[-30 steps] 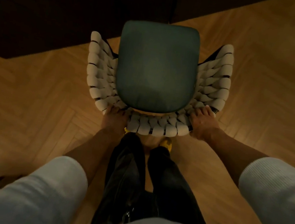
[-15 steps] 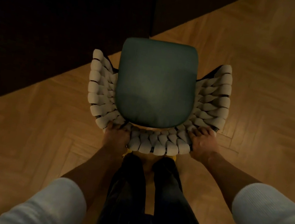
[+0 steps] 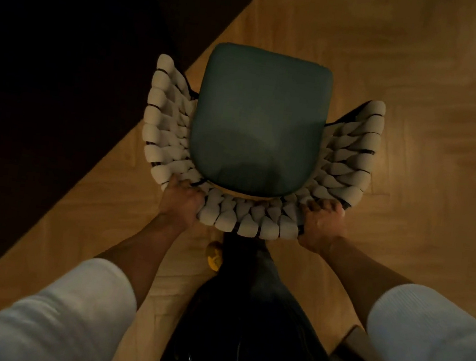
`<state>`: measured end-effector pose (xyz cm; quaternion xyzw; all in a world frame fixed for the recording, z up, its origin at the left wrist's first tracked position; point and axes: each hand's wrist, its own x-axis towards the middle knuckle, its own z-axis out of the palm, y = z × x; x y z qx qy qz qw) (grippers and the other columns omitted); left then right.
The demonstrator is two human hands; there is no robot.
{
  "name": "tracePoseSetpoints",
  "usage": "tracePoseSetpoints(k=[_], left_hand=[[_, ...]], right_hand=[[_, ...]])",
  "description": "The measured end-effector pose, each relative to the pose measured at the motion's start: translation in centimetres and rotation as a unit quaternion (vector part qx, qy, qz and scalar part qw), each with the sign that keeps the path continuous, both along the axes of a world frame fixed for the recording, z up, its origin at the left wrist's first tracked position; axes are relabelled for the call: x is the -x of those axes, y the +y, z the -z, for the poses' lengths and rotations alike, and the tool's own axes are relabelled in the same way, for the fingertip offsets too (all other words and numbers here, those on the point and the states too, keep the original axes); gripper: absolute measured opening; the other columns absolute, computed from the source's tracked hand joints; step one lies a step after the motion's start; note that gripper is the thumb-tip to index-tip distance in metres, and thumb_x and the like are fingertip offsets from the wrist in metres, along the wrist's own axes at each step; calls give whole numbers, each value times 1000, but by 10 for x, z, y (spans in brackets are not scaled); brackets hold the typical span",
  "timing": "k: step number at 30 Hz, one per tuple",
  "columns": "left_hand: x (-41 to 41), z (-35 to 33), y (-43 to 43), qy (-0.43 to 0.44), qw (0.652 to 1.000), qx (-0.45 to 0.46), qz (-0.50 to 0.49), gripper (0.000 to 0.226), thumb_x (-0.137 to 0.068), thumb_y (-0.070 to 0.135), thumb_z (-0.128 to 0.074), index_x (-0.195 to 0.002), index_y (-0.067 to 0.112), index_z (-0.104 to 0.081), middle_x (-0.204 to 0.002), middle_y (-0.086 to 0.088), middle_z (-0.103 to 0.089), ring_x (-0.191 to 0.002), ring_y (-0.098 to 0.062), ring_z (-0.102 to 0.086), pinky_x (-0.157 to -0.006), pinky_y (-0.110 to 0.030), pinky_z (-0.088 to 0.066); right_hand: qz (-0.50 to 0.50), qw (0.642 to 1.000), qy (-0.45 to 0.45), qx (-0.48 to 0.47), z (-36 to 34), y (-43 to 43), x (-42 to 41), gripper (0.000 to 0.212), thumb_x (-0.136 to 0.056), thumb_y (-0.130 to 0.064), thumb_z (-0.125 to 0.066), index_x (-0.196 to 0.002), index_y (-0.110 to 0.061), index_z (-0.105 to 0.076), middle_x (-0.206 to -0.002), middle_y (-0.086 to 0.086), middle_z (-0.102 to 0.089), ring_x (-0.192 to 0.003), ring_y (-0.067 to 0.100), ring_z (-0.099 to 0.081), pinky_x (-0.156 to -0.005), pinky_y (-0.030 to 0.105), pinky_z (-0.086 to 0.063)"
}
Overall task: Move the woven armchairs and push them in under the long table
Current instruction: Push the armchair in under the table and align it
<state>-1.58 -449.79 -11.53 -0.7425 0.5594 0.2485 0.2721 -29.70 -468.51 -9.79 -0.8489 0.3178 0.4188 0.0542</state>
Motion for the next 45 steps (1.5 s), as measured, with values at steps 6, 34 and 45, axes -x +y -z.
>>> tracePoseSetpoints(k=[6, 34, 45], left_hand=[[-44, 8, -75, 5, 995, -13, 103, 50, -78, 55, -62, -125, 40, -62, -128, 11, -64, -129, -21, -49, -120, -50, -4], [-107, -6, -271, 40, 815, -46, 577, 62, -61, 48, -62, -123, 42, -60, -113, 13, -66, -112, -18, -59, -105, -45, -30], [-105, -9, -242, 17, 701, -40, 712, 62, -68, 54, -65, -129, 45, -56, -112, 9, -68, -113, -18, -60, -106, -45, -28]], right_hand=[[100, 995, -13, 1, 0, -10, -5, 83, -84, -58, -52, -158, -27, -32, -157, 3, -43, -143, 29, -37, -118, 45, -20], [553, 832, 24, -32, -8, 113, -108, 84, -85, -60, -57, -159, -26, -32, -160, 3, -39, -151, 29, -28, -124, 46, -14], [690, 724, -11, -2, -7, 229, -190, 81, -83, -60, -61, -154, -27, -39, -156, 4, -44, -148, 29, -33, -124, 46, -14]])
